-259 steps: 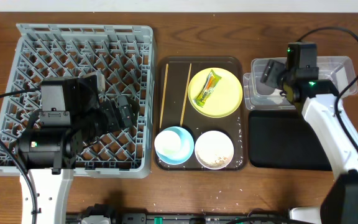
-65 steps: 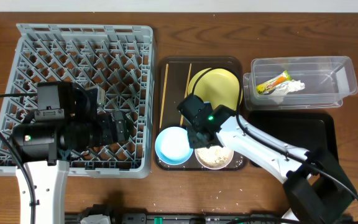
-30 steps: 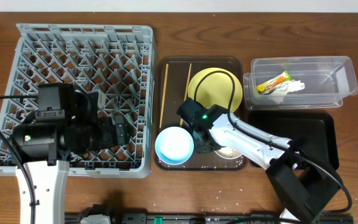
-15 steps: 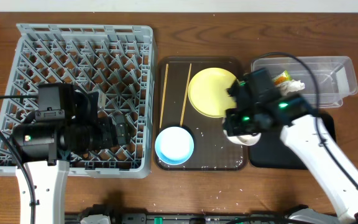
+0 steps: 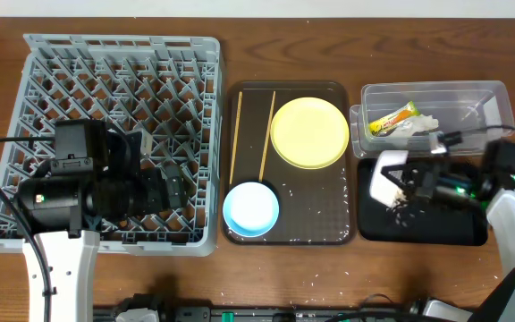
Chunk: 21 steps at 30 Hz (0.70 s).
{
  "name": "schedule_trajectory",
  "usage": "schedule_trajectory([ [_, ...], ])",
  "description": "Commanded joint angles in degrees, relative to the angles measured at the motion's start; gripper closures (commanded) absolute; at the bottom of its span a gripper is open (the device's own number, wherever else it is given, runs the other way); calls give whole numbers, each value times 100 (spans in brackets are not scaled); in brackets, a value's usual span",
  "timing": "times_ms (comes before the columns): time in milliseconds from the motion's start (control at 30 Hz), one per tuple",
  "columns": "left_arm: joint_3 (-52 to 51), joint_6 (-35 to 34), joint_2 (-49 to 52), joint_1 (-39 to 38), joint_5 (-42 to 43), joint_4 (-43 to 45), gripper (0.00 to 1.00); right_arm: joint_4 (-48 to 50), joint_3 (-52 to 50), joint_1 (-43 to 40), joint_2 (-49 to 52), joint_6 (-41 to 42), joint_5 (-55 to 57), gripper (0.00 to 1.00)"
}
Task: Sort waste into correct bins and load items into the dishwasher
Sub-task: 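Tip the pink bowl with the right gripper to dump rice onto the black tray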
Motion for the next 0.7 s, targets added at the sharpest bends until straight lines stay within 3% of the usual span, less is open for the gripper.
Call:
schedule_trajectory([
  [0,98,37,9,-17,-50,-4,1,28,-216,-555,-57,-629,-1316,99],
  [333,98,37,9,-17,-52,-2,1,190,-463,-1032,-52,-1355,-1668,99],
  [467,98,37,9,-17,-52,17,1,437,-463,-1062,-22,-986,-1423,99],
  [500,98,37,7,-17,-50,17,1,592,-463,-1095,4,-498,-1189,99],
  [567,98,37,9,-17,-52,17,1,568,-470,-1088,20,-472,-1775,99],
  [633,98,37,9,-17,-50,20,1,787,-468,-1062,26,-378,-1172,99],
  [667,98,37,7,-17,-50,39,1,815,-470,-1060,55,225,-887,99],
])
